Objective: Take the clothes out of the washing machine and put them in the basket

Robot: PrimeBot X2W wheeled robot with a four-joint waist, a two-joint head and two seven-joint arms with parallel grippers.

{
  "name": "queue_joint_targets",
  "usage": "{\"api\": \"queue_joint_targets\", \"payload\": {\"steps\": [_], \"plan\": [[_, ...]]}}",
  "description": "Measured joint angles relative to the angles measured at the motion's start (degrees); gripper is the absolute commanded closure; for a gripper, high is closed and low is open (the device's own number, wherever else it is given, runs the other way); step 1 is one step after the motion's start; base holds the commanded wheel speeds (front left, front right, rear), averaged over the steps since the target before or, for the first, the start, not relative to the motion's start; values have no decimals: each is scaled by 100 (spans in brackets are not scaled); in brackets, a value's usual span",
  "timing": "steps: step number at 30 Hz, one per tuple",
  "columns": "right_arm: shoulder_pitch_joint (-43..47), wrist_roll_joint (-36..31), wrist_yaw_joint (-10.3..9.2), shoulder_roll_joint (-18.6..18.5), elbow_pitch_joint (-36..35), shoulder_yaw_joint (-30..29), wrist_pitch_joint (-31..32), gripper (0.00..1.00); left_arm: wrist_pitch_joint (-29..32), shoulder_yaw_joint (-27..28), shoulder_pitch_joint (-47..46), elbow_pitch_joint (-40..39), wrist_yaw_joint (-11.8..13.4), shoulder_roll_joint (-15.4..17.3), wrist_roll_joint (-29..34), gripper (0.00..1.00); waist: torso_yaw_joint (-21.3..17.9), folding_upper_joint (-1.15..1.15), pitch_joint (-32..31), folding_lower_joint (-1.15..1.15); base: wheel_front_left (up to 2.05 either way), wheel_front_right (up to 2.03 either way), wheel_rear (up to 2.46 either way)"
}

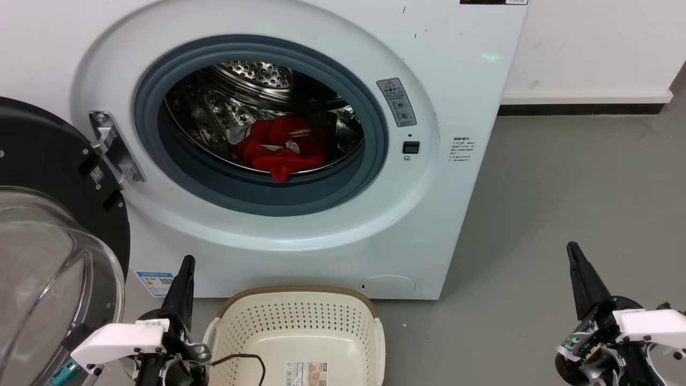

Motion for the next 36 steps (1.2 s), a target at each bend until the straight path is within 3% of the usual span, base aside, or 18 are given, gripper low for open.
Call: {"api": "queue_joint_targets", "payload": {"steps": [27,28,36], "plan": [[0,0,0,0,0,0,0,100,0,0,0,0,0,0,0,100,0,0,0,0,0,0,0],[8,1,0,0,14,0,0,0,-1,-1,9,15,1,-1,0,0,0,0,0,0,0,0,0],[191,-103,-1,10,69,60,-149,0,-148,-158,168,126,2,-21,59,0,-3,0,3,0,0,0,0]]}}
